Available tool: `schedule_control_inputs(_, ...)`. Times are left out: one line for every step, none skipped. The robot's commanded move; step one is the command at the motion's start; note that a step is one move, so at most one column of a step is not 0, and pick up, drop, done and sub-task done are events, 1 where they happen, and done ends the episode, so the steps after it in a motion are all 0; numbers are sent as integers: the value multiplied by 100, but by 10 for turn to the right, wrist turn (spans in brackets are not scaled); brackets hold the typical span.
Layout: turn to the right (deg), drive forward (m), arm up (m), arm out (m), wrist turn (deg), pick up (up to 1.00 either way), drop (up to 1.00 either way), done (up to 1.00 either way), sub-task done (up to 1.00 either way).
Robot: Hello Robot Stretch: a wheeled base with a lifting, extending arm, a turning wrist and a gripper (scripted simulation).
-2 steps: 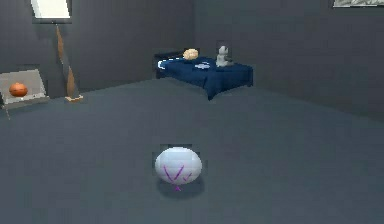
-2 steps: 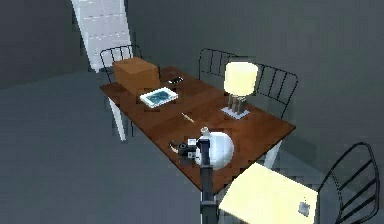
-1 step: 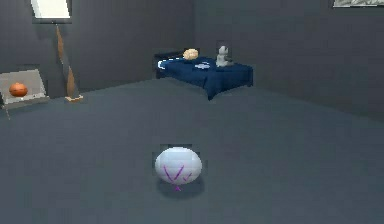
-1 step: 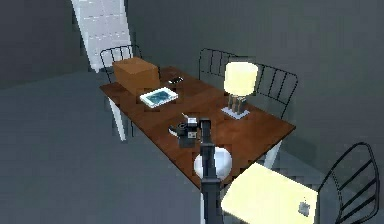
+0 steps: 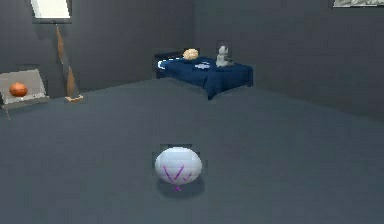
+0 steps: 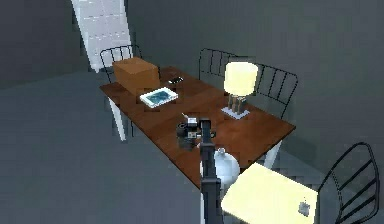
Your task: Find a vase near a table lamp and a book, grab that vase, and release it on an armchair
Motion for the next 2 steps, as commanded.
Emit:
schedule_control_inputs(0, 0, 0, -16, 0, 0, 0, 0, 0)
schedule_control_inputs(0, 0, -8, 0, 0, 0, 0, 0, 0)
